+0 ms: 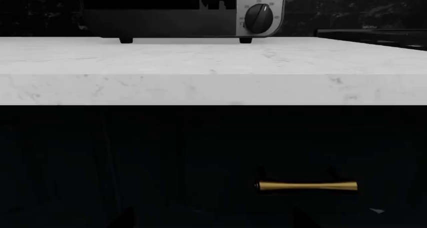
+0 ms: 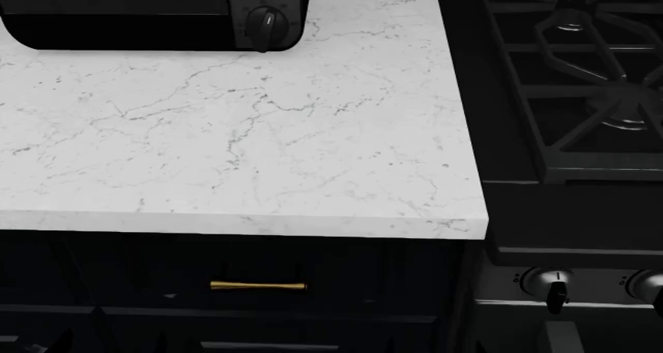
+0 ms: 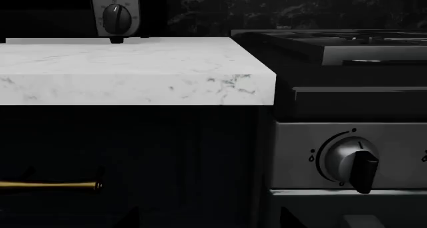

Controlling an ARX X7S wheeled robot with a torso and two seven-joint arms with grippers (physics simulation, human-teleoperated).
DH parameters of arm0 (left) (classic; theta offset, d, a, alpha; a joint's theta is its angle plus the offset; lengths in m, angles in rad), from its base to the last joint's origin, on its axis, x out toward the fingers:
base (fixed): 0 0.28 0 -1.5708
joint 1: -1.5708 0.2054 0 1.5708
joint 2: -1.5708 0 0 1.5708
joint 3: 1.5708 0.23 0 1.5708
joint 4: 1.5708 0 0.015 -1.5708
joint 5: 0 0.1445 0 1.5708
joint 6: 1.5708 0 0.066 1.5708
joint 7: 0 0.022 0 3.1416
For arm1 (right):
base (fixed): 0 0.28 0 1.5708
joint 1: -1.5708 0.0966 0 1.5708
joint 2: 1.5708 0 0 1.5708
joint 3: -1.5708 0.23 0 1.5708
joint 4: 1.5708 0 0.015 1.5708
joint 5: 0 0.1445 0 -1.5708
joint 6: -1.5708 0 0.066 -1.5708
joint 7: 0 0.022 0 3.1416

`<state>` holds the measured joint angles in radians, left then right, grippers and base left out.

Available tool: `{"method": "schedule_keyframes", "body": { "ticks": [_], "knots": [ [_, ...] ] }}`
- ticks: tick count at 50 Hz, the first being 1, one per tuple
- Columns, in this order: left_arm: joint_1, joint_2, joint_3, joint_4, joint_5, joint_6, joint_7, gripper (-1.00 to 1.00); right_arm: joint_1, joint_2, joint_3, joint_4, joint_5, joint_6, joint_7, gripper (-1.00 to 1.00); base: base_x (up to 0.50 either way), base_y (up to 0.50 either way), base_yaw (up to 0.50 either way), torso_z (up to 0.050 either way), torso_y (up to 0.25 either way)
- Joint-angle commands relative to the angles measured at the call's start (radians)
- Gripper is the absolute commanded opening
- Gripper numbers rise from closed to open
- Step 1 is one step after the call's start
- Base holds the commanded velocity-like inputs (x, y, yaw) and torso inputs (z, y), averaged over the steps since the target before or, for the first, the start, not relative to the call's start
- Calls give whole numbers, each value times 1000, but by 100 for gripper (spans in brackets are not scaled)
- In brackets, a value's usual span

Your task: Decrease the toaster oven temperature.

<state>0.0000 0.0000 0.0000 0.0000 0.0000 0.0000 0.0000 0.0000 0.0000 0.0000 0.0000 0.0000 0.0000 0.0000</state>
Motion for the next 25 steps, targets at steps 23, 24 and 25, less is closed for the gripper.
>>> {"method": "schedule_keyframes", "body": {
  "ticks": [23, 24, 25],
  "knots": [
    [-21, -79, 76, 155, -51, -72, -78, 100, 32, 65, -57, -160, 64, 167, 129, 100, 0, 0, 0, 0, 0],
    [-29, -85, 84, 182, -35, -81, -83, 100, 42, 69, -51, -218, 68, 215, 139, 100, 0, 0, 0, 0, 0],
    [-41, -88, 85, 212, -34, -109, -86, 100, 54, 75, -54, -259, 48, 243, 156, 100, 0, 0, 0, 0, 0]
  ]
}}
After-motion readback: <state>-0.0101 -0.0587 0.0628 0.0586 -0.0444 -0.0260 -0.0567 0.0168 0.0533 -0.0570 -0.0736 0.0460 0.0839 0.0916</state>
